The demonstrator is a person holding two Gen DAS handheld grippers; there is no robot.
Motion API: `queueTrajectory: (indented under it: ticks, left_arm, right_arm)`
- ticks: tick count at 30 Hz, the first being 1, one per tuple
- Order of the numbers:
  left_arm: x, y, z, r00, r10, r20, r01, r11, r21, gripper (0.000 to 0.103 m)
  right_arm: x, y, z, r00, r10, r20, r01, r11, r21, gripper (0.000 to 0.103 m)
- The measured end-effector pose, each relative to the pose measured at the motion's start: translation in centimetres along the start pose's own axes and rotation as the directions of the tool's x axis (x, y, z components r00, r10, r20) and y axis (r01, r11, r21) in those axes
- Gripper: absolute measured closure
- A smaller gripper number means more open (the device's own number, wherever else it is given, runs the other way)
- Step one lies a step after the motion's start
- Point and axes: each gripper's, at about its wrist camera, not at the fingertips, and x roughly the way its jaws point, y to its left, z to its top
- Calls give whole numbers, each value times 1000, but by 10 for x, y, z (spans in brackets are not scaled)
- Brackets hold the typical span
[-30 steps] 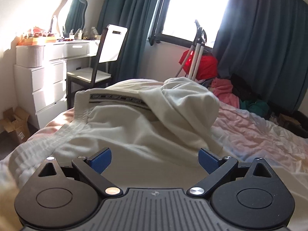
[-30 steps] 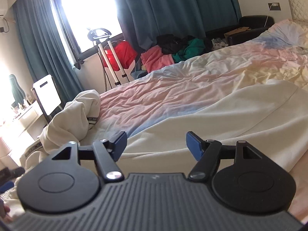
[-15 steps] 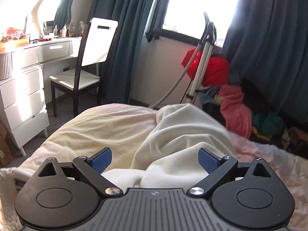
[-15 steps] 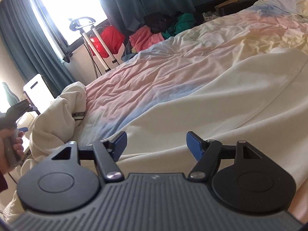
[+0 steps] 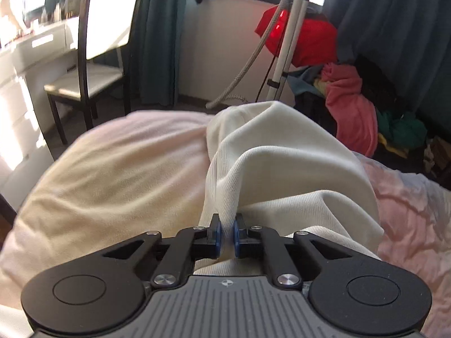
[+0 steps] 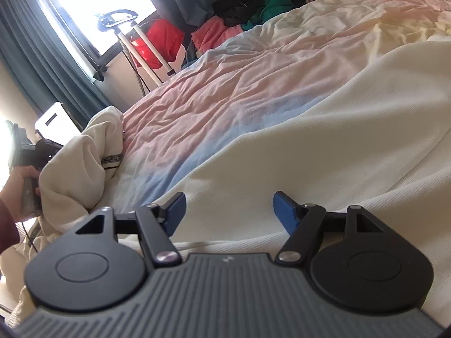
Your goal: Fold clothes
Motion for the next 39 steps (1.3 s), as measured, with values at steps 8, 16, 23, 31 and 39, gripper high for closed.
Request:
queueTrajectory:
  ticks: [8,16,23,31,39]
  left_arm:
    - [-128,-119,20,941,-132,311,45,961,274,95]
    - [-190,-257,-72,870,-439,225,297,831,471,95]
    - [-157,-284,-183,839,-541,62,468,773,428,94]
    - [-208,-204,-225,813,-580,48,536,778,329,61]
    - [-301,-98,-287,903,-396,164,324,882,343,42]
  right_arm:
    - [-30,-5,8,996,-6,84,5,1000,10,31]
    - [-58,-26,20,982,-70,175,59,996,70,31]
    - [-61,-52,26,970,-133,203,106,984,142,31]
    - [-64,-60,27,966,-114,231,77,984,162,31]
    - [-71,-36,17,967,-55,248,44,998,50,31]
